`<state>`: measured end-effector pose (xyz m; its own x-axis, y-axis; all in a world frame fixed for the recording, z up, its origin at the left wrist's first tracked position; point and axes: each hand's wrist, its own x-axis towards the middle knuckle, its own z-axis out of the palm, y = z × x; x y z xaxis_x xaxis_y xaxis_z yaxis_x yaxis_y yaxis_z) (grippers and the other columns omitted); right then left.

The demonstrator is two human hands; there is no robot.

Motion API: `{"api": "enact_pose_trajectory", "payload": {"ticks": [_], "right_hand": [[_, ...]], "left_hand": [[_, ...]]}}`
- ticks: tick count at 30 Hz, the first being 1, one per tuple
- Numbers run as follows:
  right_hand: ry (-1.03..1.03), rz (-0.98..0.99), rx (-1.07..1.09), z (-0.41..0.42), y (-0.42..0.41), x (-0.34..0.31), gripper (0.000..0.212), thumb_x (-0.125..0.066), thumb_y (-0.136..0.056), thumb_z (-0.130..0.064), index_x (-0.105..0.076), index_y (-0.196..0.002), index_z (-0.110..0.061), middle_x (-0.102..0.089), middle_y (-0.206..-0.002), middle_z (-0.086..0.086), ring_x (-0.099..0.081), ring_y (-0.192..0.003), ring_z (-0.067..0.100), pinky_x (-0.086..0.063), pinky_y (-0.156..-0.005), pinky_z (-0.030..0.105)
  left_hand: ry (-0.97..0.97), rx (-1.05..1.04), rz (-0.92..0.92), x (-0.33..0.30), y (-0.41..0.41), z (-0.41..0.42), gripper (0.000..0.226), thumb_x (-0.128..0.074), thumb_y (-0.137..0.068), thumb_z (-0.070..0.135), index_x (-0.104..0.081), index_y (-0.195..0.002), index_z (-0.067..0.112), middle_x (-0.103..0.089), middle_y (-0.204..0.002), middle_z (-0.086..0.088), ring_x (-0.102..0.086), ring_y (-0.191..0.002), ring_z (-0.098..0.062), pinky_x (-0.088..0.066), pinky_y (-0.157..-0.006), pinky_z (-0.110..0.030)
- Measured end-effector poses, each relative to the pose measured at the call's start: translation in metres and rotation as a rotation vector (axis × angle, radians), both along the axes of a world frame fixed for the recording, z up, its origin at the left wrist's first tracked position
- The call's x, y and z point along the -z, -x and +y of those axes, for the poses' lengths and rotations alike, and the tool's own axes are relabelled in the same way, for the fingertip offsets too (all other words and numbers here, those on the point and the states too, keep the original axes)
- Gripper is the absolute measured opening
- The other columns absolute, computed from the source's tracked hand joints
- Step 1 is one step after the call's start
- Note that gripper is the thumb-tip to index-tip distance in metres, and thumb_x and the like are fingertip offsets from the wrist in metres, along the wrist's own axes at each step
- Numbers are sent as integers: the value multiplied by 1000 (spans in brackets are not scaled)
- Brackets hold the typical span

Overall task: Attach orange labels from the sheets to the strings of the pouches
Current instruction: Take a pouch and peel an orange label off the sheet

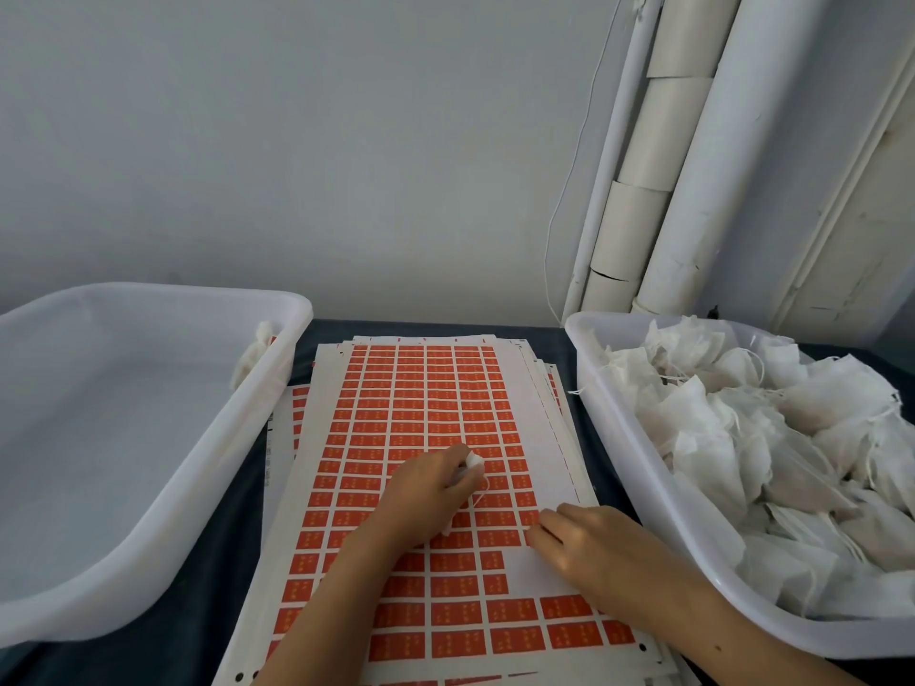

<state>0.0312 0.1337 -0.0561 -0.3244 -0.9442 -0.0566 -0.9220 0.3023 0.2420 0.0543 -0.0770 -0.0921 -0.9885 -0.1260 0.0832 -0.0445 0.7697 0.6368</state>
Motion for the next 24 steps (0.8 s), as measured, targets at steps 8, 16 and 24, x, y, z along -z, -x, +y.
{"api": "enact_pose_trajectory", "payload": {"ticks": [8, 16, 24], "right_hand": [[-48, 46, -55, -5, 1, -6, 36, -57, -92, -22, -49, -126, -12, -59, -123, 5, -61, -100, 18, -50, -92, 30], [123, 8, 1, -5, 4, 1, 49, -87, -52, -44, -71, -93, -23, -72, -79, -11, -66, -56, 3, -54, -56, 14], [16, -116, 133, -4, 13, 8, 42, -52, -95, -27, -46, -134, -14, -56, -130, 4, -59, -112, 21, -45, -102, 33]], "left_hand": [[-10, -7, -4, 0, 0, 1, 16, -41, -97, 45, -46, -86, 35, -55, -73, 19, -55, -61, -3, -35, -54, -11], [-9, -3, -5, 1, 0, 0, 19, -41, -97, 45, -45, -81, 35, -54, -73, 18, -54, -64, -4, -36, -56, -13], [-2, 0, -6, 1, 1, -1, 22, -40, -97, 45, -43, -77, 35, -54, -72, 18, -55, -63, -4, -35, -55, -12]]}}
